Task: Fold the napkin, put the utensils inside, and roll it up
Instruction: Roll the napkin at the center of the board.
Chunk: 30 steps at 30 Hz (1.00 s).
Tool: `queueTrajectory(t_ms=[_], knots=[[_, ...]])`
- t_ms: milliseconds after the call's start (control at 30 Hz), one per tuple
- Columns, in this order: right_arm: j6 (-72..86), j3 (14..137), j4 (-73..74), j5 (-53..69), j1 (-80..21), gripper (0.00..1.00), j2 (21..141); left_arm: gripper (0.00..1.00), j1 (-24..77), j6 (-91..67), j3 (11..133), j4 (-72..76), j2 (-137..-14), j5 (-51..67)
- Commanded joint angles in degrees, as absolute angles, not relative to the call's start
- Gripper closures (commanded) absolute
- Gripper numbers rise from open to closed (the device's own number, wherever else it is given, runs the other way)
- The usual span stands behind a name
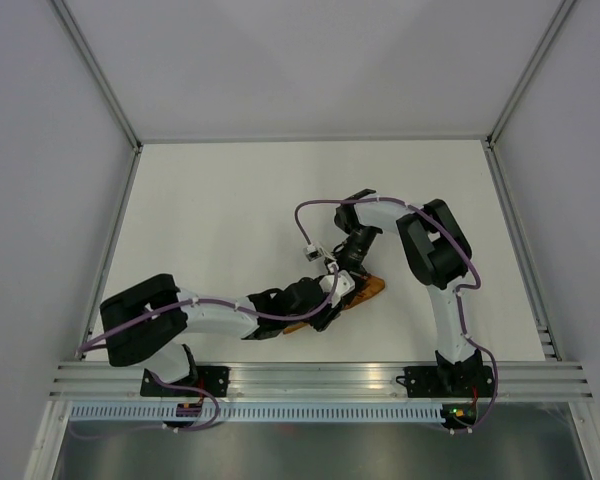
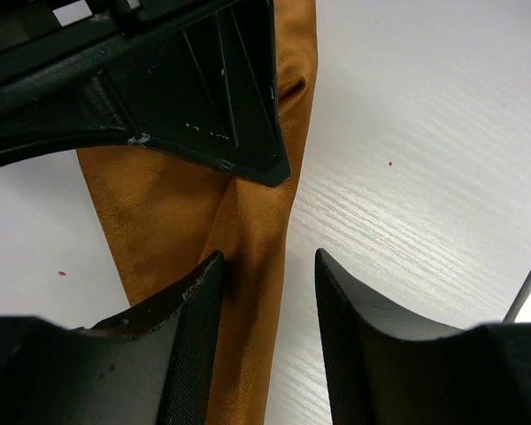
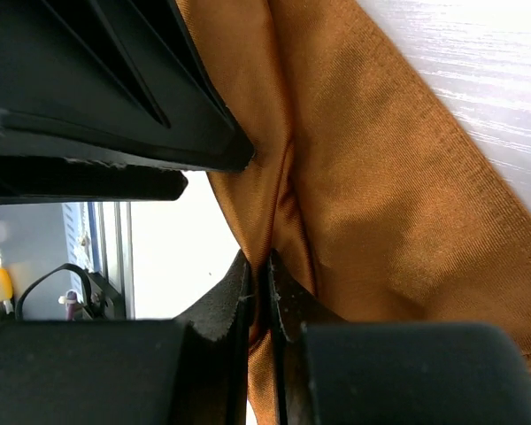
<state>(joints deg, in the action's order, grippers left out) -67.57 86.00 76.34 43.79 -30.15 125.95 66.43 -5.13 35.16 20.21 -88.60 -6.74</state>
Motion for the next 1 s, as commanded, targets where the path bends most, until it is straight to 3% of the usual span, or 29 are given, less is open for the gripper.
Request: queueTrajectory(t_ms=[0, 400, 633, 900, 967], knots=[[-68.82, 86.04, 69.61, 38.41, -30.06, 0.93, 129.64, 0.49, 66.88, -2.55, 37.26, 21.44, -90.35, -7.03], [-67.06, 86.48, 69.17, 38.15, -29.79, 0.93, 130.52, 0.53, 66.88, -5.53, 36.83, 23.56, -94.31, -8.87], [-66.18, 86.57, 68.82, 38.32, -29.44, 0.89, 130.52, 0.74, 66.88, -6.41, 36.74, 22.5, -95.18, -8.62], [-64.86, 85.96, 67.76, 39.9, -28.48, 0.72, 128.24, 0.98, 66.8, -7.64, 36.83, 21.89, -96.94, -5.11], [-64.51, 85.61, 67.5, 40.51, -28.3, 0.68, 126.83, 0.98, 66.8, -8.0, 37.0, 21.88, -97.47, -4.05]])
